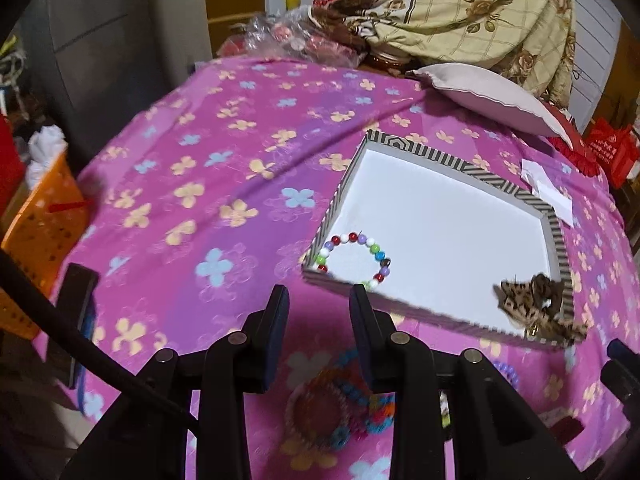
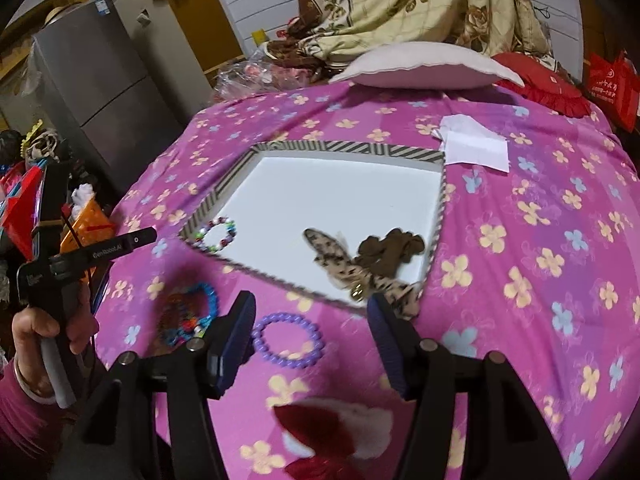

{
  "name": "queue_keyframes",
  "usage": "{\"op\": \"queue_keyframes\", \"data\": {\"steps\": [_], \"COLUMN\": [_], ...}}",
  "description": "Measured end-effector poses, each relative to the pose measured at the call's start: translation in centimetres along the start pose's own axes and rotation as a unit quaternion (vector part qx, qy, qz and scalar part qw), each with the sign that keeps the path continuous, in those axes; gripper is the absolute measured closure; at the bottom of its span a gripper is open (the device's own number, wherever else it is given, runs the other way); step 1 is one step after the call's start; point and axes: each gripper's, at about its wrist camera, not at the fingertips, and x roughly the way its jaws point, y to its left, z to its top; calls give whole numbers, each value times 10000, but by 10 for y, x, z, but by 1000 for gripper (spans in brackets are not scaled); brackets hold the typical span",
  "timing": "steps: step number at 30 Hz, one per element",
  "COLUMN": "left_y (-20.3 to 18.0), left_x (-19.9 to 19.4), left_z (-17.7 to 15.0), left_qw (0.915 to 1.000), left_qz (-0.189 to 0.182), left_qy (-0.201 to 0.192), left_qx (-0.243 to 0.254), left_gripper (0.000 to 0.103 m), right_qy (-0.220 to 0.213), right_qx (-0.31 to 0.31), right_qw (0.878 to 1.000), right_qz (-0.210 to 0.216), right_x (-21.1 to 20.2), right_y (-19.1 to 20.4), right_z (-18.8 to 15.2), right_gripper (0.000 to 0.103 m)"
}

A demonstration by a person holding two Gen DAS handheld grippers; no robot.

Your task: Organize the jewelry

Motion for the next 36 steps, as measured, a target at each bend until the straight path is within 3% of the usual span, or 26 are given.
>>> {"op": "queue_keyframes", "data": {"steps": [10,36], "left_y": [-3,-15], "left_x": [-37,-78], "left_z": [-38,-83], "left_qw": [9987,9983], "left_qz": [268,50], "left_qy": [-402,-574], "left_qx": [153,109], "left_gripper": [60,60], "right_qy": [-90,-228], "right_qx": [-158,-338], "right_qw": [9998,9992], "right_qz": [31,-55], "right_x": [-20,-48], "right_y": [24,45], "right_z": [-23,-51], "right_gripper": [42,34]}}
